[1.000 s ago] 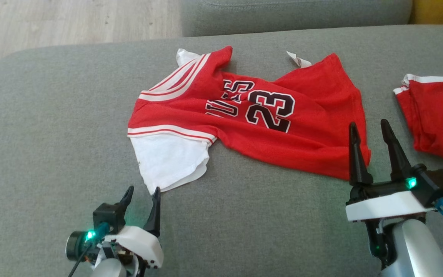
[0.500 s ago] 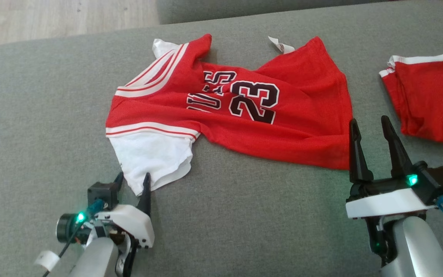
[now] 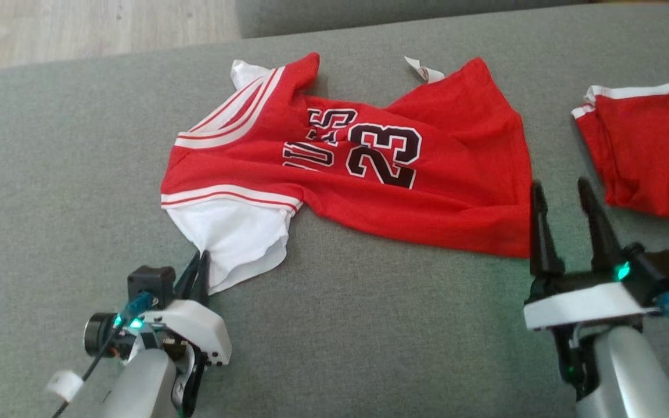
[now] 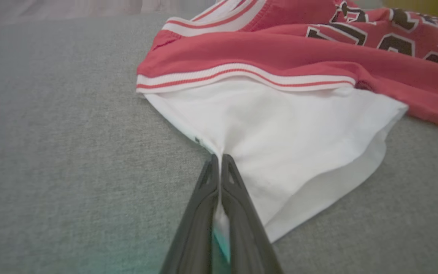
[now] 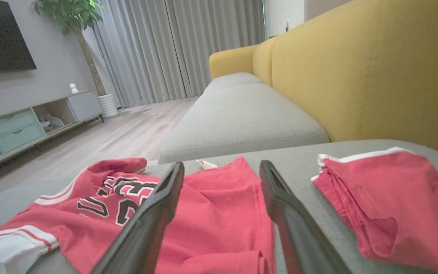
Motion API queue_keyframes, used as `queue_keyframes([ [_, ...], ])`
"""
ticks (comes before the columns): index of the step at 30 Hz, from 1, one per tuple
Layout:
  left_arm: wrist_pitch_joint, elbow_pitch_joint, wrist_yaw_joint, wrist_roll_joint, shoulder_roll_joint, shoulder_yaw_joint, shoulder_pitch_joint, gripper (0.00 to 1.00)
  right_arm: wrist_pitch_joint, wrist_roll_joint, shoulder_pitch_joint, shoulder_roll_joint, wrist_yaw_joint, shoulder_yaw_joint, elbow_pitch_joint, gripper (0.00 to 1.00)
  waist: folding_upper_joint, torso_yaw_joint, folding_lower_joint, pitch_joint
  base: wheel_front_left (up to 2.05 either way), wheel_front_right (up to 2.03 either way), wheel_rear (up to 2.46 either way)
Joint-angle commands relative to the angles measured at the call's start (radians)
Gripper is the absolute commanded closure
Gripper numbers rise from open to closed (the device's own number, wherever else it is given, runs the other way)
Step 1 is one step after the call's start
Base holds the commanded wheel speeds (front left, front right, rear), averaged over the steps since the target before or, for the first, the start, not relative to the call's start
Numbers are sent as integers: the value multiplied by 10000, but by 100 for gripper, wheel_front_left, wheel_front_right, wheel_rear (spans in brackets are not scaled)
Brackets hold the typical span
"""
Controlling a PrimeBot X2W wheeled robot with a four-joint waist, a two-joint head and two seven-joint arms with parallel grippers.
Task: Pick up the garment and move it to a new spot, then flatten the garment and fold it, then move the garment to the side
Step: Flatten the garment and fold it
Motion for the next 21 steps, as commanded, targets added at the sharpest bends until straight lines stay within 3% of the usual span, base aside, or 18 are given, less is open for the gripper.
queue_keyframes([
  [1, -325, -324, 111, -86, 203, 314, -85, 100, -98, -114, -65, -28, 23, 179, 112, 0, 0, 39, -1, -136, 0, 0, 0],
  [11, -1846, -2154, 575, -105, 177, 682, 60, 100, 1067, 24, -103, -28, 23, -247, 2242, 0, 0, 45, -1, -522, 0, 0, 0],
  [21, -1873, -3368, 600, 45, 266, 465, 267, 100, 1196, 1227, -714, -28, 23, 260, 3772, 0, 0, 228, -1, -443, 0, 0, 0],
])
